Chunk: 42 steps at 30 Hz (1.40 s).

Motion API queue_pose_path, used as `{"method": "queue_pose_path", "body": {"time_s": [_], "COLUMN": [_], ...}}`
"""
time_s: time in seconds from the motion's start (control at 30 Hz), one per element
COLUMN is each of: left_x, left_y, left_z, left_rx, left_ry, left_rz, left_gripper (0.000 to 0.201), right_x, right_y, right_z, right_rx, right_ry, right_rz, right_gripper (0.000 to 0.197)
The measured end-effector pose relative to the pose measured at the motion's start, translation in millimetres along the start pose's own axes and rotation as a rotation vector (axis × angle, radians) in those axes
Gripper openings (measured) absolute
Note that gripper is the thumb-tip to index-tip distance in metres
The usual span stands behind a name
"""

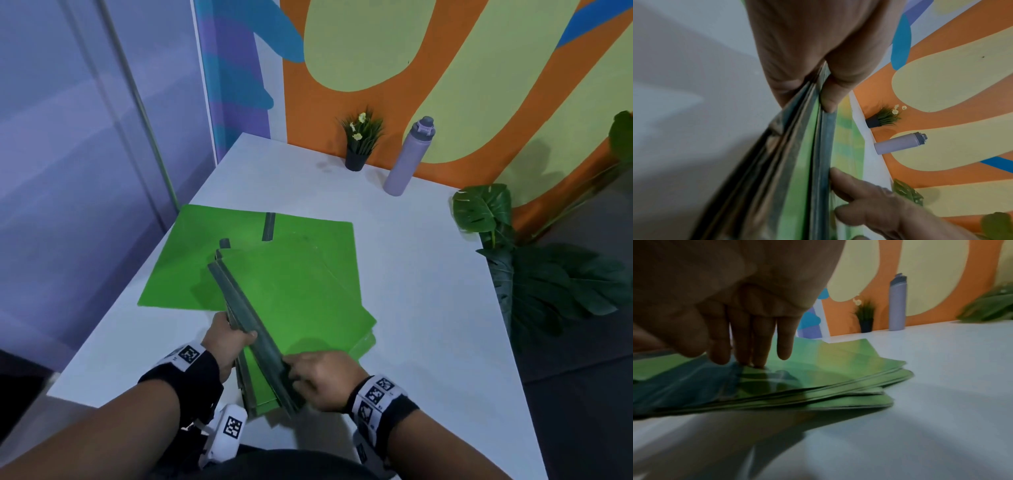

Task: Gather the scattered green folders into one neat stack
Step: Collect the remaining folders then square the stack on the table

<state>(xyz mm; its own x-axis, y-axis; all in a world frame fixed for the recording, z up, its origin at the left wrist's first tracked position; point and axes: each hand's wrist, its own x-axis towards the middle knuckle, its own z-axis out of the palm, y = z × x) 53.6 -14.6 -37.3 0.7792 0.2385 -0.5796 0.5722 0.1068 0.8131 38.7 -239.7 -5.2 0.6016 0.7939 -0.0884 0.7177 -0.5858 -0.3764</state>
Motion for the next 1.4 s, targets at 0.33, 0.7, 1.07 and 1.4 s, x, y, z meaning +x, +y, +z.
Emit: {"method": "queue_pose_path", "body": {"time_s": [0.33,0.7,1.07,1.4], "left_x": [-28.0,13.8,24.6,16.0], "left_y": [54.6,55.8,6.3,-13.2], "left_z": [0.1,35.4,-9.1,-21.3], "left_rx": [0.015,0.749,1.427,1.265], "left_ry": [-0.289,-0.240,-0.011,0.165], "left_rz": [0.168,0.232,0.114,0.008], "left_gripper": [0.061,0.055,0.058,0.082], "right_x": [-24.8,-71.3,-82.6,-50.9], "right_y": [90.5,110.1,120.8,117.7], "right_z": [-61.6,-45.1,-39.3,-29.5], "right_rx": [0.863,1.138,1.101,1.080], "right_ry": [0.433,0.764,0.807,0.708], "right_rz": [1.016,1.178,1.258,1.212], "right_gripper": [0.078,0.033,0.039,0.027]}}
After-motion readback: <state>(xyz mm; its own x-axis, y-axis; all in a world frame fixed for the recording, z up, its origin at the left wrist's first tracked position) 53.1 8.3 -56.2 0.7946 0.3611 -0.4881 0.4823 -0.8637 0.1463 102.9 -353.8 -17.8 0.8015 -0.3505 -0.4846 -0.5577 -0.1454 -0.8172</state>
